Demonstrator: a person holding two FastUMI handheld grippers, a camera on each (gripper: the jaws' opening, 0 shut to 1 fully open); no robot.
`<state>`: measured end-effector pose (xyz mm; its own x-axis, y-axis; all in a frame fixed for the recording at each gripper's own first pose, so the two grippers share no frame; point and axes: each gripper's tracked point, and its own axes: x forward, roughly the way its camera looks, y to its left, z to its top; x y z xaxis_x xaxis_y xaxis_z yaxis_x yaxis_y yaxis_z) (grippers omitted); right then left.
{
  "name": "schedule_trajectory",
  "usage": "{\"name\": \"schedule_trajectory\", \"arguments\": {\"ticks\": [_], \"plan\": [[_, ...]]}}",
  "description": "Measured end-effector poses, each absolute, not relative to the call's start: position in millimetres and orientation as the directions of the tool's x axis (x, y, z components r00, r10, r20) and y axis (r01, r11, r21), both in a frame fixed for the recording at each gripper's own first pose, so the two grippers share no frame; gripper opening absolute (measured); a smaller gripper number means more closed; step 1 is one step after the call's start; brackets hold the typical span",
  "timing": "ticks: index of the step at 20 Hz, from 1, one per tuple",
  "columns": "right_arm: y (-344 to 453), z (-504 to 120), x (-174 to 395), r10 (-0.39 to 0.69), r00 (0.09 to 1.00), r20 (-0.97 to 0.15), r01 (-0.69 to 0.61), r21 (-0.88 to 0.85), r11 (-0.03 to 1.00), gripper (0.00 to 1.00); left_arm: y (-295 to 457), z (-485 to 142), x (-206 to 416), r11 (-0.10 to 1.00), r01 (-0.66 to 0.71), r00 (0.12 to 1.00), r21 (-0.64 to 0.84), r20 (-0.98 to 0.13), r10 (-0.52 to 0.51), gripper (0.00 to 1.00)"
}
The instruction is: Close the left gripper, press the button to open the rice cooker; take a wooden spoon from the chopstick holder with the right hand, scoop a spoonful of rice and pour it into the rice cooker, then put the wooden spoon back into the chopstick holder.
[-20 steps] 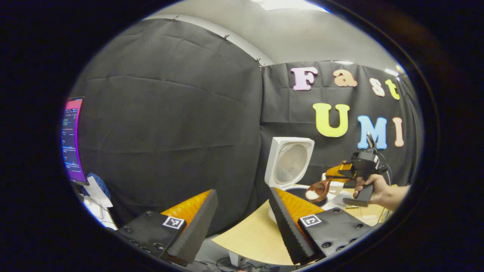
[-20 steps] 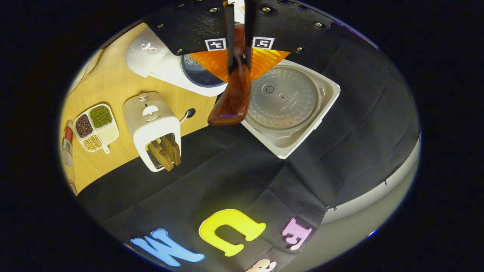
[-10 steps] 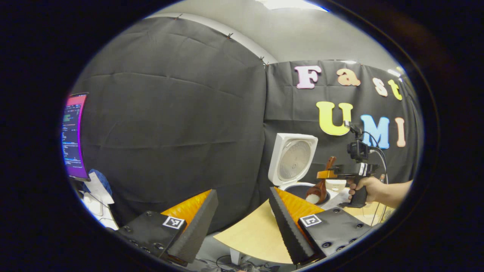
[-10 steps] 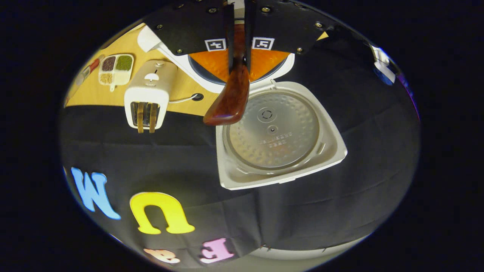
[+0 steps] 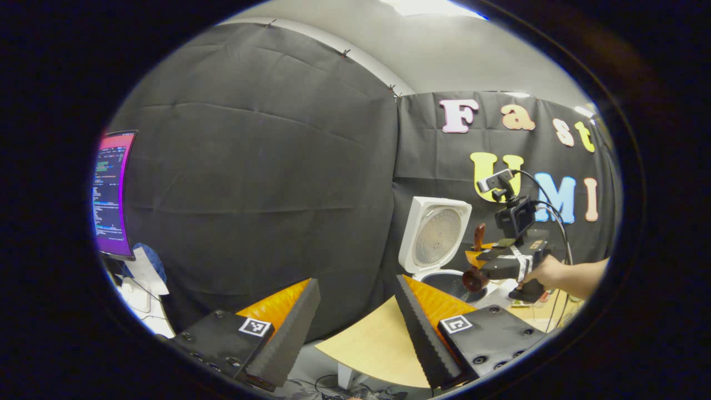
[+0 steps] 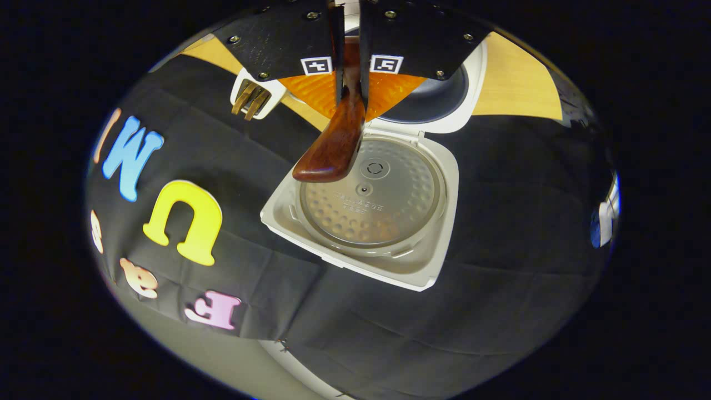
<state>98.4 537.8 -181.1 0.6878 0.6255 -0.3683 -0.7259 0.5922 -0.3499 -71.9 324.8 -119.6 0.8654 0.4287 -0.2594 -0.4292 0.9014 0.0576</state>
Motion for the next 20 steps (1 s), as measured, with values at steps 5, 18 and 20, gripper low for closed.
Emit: {"name": "schedule_trajectory", "arguments": {"ticks": [5, 18, 20], "plan": [[540.4, -176.3, 87.0, 0.646, 0.674, -0.357, -0.738, -0.31, 0.599, 0.11, 325.8, -115.3, -74.9, 0.902, -0.43, 0.869, 0.048, -0.251, 0.427, 0.95], [477.8, -138.7, 100.5, 0.653, 0.688, -0.316, -0.548, 0.364, 0.753, 0.11, 319.7, -91.6, -56.3, 0.917, -0.393, 0.894, 0.069, -0.206, 0.398, 0.95], [459.6, -128.9, 97.6, 0.651, 0.695, -0.305, -0.523, 0.408, 0.749, 0.11, 313.3, -84.9, -46.5, 0.923, -0.38, 0.903, 0.062, -0.192, 0.384, 0.95]]}}
